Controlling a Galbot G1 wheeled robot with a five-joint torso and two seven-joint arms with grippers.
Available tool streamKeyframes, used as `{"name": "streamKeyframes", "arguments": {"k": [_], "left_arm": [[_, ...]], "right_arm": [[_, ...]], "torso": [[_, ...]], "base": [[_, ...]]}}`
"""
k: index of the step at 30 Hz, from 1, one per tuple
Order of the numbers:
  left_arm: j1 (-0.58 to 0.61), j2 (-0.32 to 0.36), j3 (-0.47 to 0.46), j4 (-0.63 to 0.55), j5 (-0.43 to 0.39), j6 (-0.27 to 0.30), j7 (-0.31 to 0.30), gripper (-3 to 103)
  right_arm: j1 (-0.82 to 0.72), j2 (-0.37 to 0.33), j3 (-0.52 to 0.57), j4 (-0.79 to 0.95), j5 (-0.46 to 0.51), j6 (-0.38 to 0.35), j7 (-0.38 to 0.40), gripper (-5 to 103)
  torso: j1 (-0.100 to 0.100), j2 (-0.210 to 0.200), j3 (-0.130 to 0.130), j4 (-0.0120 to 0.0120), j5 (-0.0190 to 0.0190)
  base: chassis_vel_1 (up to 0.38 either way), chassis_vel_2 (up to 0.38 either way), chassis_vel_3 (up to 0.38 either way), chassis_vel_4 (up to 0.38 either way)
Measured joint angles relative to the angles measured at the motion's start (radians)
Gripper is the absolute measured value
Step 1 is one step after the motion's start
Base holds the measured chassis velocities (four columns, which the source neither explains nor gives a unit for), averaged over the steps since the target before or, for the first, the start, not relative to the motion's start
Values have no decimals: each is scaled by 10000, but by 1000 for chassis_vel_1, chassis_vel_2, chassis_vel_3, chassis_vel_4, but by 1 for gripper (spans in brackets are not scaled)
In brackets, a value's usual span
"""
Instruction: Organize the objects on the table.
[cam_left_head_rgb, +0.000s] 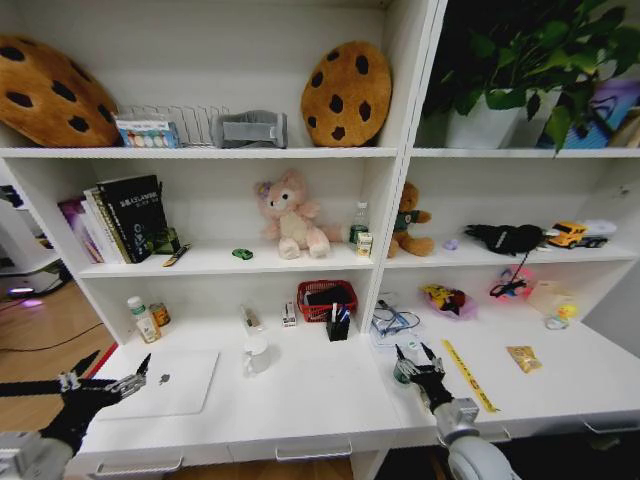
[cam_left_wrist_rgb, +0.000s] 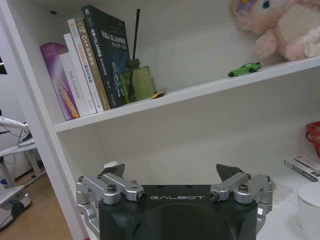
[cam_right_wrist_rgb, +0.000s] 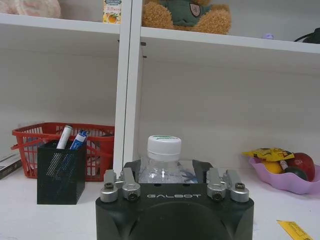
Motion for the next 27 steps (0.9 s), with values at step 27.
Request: {"name": "streamKeyframes", "arguments": {"k": [27], "left_arm": [[0,0,0,0,0,0,0,100]], "right_arm": [[-5632,1187,1778,3354,-1458,2707,-2765,27]], "torso": [[-2,3,-3,-4,-6]], "base": [[0,0,0,0]]}}
